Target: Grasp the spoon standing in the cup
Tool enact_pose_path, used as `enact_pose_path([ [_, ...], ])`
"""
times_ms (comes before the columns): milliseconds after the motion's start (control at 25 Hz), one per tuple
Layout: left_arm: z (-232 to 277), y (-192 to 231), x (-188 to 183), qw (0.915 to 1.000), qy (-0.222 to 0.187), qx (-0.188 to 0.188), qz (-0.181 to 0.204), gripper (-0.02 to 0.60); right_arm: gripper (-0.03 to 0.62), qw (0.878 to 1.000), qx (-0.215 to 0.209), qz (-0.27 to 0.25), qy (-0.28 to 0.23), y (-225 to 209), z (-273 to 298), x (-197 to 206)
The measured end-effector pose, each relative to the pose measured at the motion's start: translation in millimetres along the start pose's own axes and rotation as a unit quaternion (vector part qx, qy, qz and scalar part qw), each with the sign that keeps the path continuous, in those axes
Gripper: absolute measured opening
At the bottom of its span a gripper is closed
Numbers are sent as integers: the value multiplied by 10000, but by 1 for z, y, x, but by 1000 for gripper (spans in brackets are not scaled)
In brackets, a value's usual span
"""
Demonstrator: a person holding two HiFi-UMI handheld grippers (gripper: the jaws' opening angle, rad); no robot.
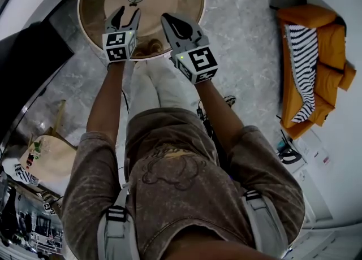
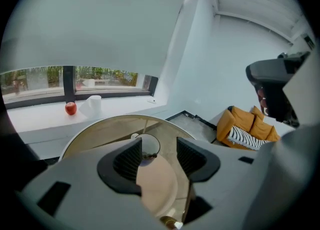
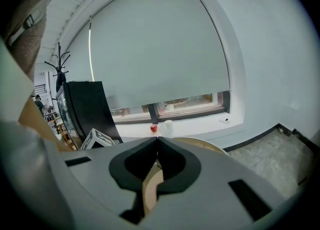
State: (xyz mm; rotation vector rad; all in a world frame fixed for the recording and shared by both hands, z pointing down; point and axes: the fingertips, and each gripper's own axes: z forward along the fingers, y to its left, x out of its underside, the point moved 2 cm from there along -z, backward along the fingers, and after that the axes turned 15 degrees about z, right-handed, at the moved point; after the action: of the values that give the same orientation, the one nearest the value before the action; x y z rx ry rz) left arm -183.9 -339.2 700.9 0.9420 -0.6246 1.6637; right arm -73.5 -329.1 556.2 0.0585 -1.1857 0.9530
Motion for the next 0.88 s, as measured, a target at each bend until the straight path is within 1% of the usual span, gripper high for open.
enact_pose_path([
  [160,25,-3,23,9995,289,45,-115,232,18,9999,61,39,75,-5,0,7],
  [360,45,3,41,9981,565,-112,-236,232,18,9999,-2,46,119,-4,-1,11],
  [520,58,7,50,9967,744,-164,-287,231,18,9998,67,89,148,-9,-5,15],
  [760,67,7,51,9962,830,-133,-241,221,18,9996,50,124,240,-13,-8,20],
  [880,69,6,49,9964,808,-118,-247,211,18,9995,77,131,264,-16,-8,20],
])
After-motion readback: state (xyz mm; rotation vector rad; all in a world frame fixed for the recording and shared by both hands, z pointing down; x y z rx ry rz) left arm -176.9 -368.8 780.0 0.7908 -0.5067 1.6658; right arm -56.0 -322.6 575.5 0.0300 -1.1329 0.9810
